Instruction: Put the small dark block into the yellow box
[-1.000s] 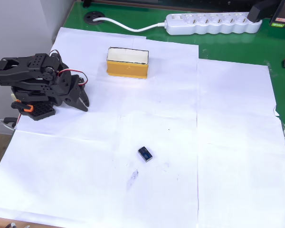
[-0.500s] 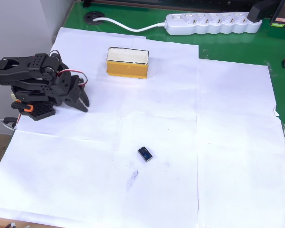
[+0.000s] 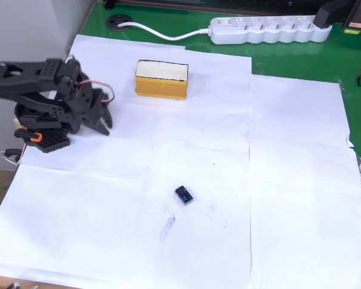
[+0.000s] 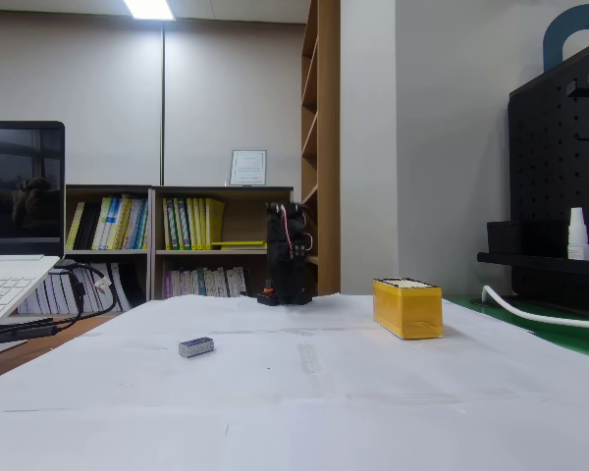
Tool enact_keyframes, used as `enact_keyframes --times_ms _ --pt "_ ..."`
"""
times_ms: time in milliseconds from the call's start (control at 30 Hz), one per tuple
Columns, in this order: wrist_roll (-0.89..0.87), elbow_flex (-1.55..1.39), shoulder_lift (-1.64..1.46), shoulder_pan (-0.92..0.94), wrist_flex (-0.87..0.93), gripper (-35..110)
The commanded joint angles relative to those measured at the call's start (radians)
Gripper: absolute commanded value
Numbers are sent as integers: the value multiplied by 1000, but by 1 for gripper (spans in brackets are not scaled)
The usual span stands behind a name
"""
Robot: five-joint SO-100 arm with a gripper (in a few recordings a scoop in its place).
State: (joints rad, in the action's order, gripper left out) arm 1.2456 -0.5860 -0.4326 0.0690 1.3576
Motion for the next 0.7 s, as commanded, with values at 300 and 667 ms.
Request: enact_keyframes --times_ms 300,667 --pt "-123 -864 -698 155 219 15" --pt "-132 -1293 -1144 245 239 30"
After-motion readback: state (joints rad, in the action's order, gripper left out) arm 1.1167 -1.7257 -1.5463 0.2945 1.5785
